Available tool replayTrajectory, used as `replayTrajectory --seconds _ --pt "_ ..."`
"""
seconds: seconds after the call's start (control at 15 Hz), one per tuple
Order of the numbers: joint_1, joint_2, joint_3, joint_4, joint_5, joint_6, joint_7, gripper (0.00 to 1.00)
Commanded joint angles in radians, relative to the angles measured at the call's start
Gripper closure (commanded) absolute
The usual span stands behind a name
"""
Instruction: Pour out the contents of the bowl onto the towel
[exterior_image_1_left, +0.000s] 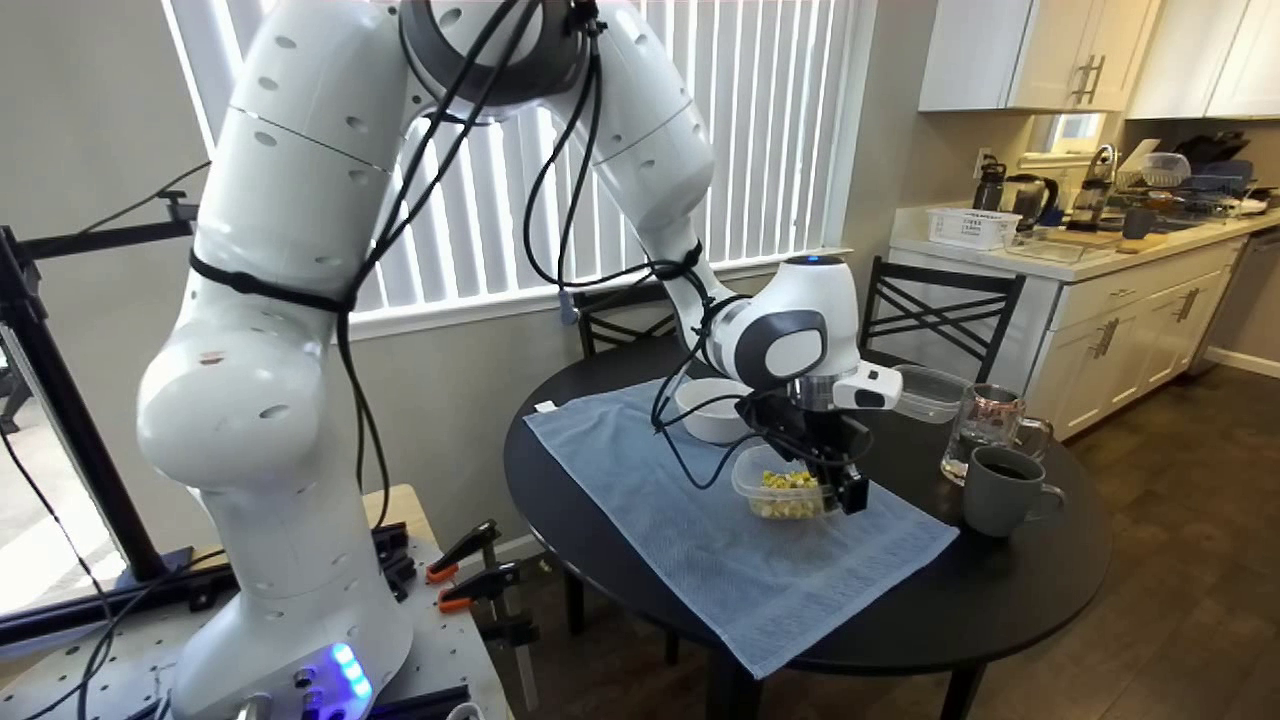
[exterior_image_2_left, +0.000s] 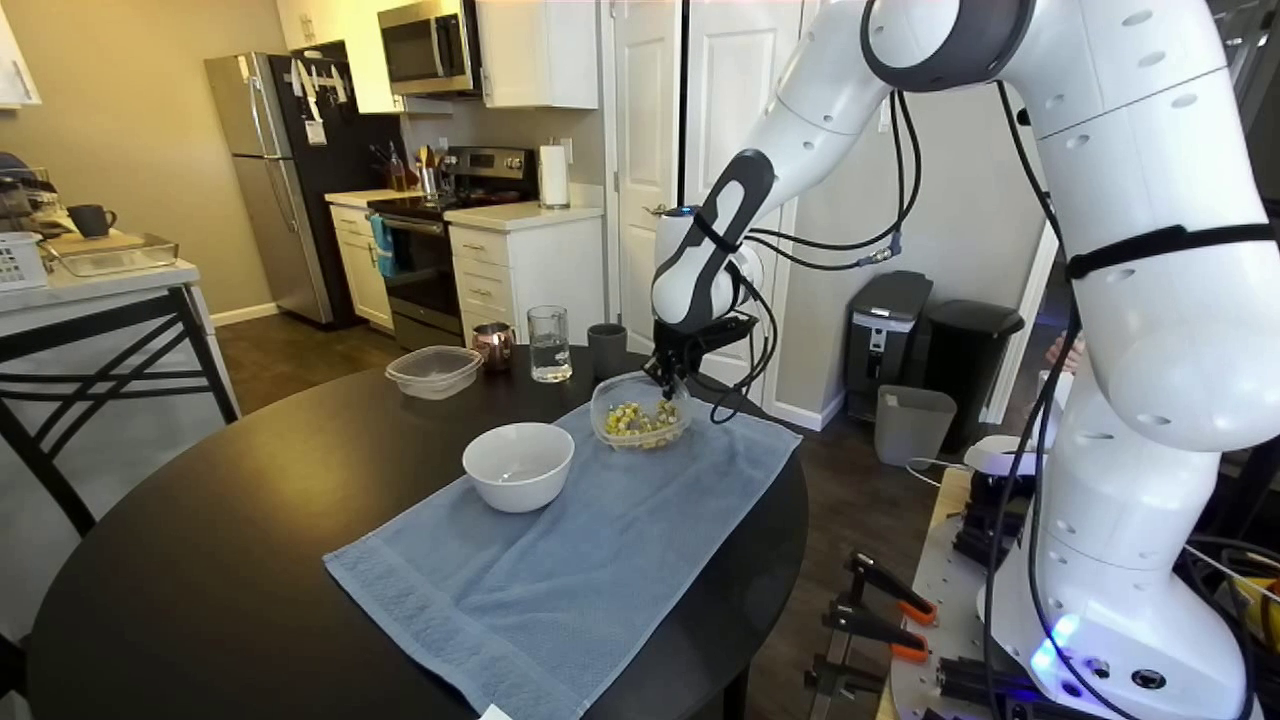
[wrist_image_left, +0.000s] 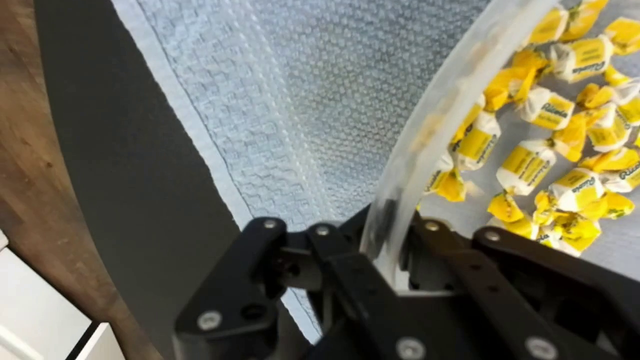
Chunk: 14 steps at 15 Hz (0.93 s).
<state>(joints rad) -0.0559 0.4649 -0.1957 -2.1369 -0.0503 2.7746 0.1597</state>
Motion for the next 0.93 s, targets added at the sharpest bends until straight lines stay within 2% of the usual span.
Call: replayTrajectory --seconds 0.0,0.13,0.33,0.6,0.87 --pt "0.03 0.0 -0.023 0.032 -0.026 0.039 0.031 0.98" --pt "0.043 -0.005 -0.038 0.05 -0.03 0.082 0.043 0.98" --pt "0.098 -0.003 -0.111 0.066 -0.082 0.182 0.08 0.98" --pt "0.249 0.037 -0.281 0.073 -0.18 0.325 0.151 0.98" --pt "0.39 0.089 -0.406 0.074 -0.176 0.403 0.195 0.98"
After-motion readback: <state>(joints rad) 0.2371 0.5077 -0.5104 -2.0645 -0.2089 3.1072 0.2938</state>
